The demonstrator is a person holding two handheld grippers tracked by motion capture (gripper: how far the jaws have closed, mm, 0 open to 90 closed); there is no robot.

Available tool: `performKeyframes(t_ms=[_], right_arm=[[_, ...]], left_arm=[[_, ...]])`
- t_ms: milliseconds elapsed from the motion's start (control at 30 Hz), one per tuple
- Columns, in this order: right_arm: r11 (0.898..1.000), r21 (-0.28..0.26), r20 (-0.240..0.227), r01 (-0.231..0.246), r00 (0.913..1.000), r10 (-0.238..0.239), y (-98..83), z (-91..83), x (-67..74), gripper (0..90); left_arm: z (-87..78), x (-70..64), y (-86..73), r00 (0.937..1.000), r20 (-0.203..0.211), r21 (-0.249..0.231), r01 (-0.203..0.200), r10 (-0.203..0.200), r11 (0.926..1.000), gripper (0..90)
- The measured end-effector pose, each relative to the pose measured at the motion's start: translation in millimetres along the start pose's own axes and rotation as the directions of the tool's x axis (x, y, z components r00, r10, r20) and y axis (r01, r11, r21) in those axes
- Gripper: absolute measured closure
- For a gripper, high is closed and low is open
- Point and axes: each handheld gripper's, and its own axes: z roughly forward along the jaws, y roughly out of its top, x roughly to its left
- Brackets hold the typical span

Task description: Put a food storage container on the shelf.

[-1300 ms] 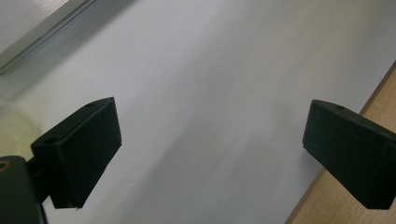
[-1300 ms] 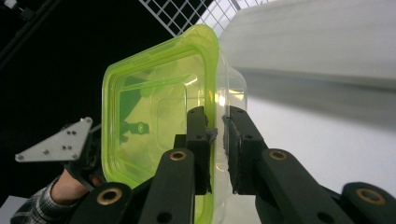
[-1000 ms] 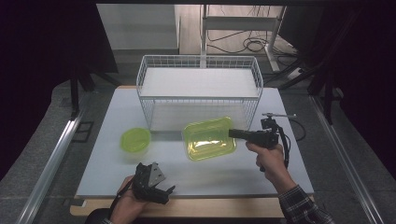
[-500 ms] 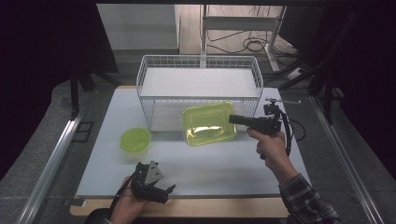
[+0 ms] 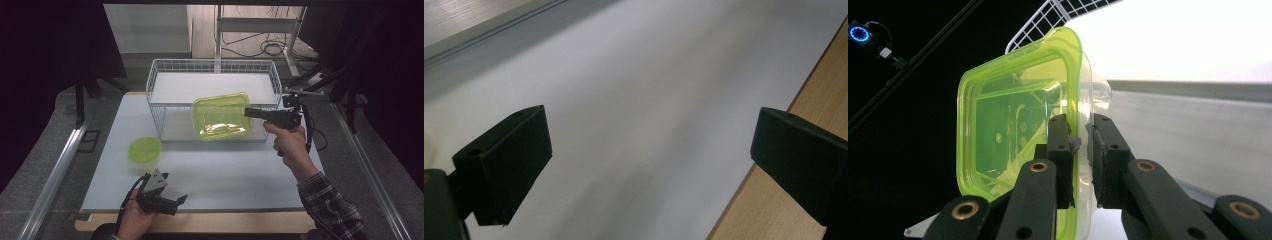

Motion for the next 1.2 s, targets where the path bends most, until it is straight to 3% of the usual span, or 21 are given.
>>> performKeyframes(t_ms=[233,533,867,1200], right_arm=[[1.000,-0.009,0.005,-0.019,0.9998,0.019,9.8,3.9,0.3,80.1],[0.999,-0.033,0.030,-0.025,0.9992,0.026,27.7,10.9,1.4,80.1],[0.998,-0.057,0.100,-0.027,0.9945,0.032,48.5,27.0,1.2,80.0],[0.996,-0.085,0.178,-0.034,0.9829,0.048,64.9,39.6,-7.7,79.9]], left_arm=[[-1.3,-0.5,-1.2,0.9995,-0.025,-0.005,-0.021,0.021,0.9998,3.0],[-7.0,-1.6,-3.3,0.9997,-0.025,-0.036,0.006,-0.007,0.9993,2.6],[-10.7,-5.1,-6.7,0.9996,-0.029,-0.034,-0.003,0.002,0.9994,2.3],[-9.1,-6.6,-6.7,0.9990,-0.036,-0.019,-0.027,0.027,0.9994,2.1]])
